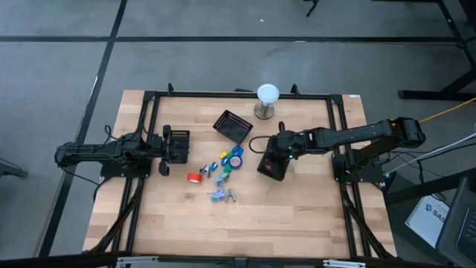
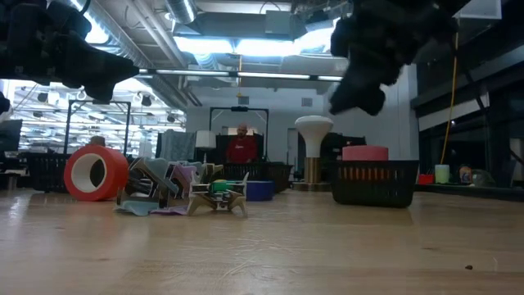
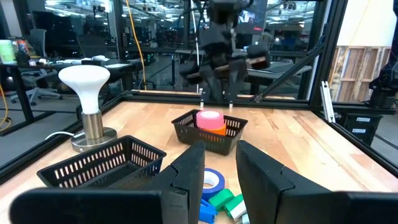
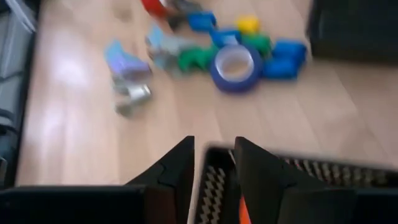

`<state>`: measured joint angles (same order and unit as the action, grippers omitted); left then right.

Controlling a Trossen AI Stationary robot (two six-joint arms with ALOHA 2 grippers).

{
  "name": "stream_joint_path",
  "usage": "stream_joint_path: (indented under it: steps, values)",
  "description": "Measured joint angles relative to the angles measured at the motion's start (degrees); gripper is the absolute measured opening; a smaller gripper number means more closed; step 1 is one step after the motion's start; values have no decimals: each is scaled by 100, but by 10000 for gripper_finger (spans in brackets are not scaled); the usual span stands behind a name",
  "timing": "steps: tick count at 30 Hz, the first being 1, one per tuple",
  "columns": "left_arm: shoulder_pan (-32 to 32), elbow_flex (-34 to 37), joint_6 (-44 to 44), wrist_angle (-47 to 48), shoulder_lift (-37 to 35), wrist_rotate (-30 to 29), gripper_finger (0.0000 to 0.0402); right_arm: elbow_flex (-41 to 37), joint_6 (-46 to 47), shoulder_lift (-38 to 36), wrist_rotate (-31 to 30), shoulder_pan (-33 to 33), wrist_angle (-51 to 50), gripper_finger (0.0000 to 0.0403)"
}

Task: Pick and place Stapler, Stapler remover, tape
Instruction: Put the blue tape into the right black bin

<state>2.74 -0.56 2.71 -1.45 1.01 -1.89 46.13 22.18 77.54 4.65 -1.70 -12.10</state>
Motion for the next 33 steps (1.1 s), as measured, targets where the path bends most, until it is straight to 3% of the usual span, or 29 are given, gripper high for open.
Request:
stream_joint_path:
  steps: [10, 19, 24, 29, 33]
  values:
    - [0, 0, 3, 0, 0, 0, 88, 6, -14, 0, -227, -469, 670, 117]
    - [0, 0, 4, 0, -1, 0, 88, 6, -9, 0, -416, -845, 1856, 117]
    - [-2, 0, 2, 0, -2, 0, 88, 6, 29, 20, -1142, -1045, 2094, 116]
    - [-1, 0, 2, 0, 0, 0, 88, 36, 326, 384, -1413, -1150, 2561, 116]
    - [-1, 0, 1, -2, -1, 0, 88, 522, 592, 994, -1338, -1194, 2297, 116]
